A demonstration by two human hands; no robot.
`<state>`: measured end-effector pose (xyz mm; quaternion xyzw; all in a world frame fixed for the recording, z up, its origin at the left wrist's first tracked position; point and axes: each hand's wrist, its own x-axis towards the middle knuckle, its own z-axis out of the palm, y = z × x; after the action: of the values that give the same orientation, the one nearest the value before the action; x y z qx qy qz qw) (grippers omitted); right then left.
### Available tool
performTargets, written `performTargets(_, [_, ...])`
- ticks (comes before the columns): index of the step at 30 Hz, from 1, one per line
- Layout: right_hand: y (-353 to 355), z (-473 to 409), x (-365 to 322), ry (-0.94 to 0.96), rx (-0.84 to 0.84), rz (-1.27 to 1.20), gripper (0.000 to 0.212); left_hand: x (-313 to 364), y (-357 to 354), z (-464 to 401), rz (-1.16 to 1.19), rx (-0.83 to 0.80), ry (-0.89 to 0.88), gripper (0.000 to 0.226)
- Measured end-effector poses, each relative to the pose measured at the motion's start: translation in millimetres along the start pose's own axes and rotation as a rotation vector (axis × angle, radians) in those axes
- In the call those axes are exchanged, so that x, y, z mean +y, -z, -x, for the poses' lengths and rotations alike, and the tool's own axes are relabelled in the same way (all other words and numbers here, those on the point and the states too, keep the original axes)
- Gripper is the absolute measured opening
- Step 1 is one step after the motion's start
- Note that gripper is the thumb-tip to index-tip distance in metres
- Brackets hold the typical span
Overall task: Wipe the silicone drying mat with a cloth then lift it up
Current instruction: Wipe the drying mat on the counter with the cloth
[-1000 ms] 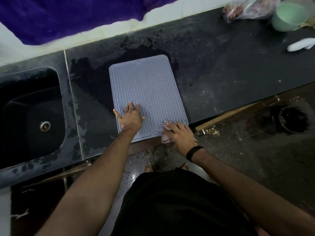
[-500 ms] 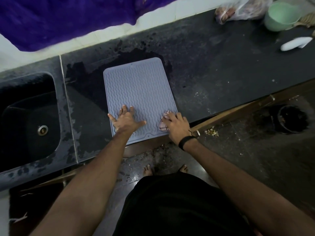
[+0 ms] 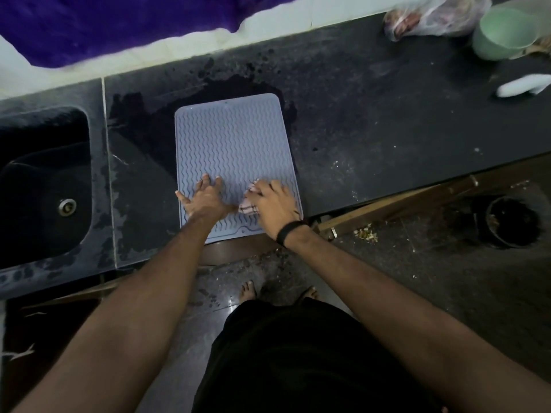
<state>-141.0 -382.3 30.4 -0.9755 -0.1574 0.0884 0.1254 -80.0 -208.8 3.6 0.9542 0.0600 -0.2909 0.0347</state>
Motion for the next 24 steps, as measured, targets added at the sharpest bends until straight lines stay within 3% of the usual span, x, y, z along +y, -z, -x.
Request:
performTargets(3, [-19,8,-3,0.048,-0.106,0.024,0.047,1,0,0,-0.016,-0.020,0.012,0.102])
performTargets(8, [-32,58,16,0.092,-0.056,-0.003,0.053,1,0,2,-0.039,-0.040,0.010,0.102])
performTargets(12, [-30,87,30,-0.024,-0.131,-0.012,0.054,4,2,9,-0.053,-0.045,0.000,0.102])
performTargets(18, [4,30,31,-0.226,0.178,-0.089,0.069,10,9,10,-0.054,-0.007,-0.103,0.109])
performTargets(24, [-6,-8,33,-0.331,-0.056,0.008,0.058,2,20,1,-0.125,-0.088,-0.204,0.104])
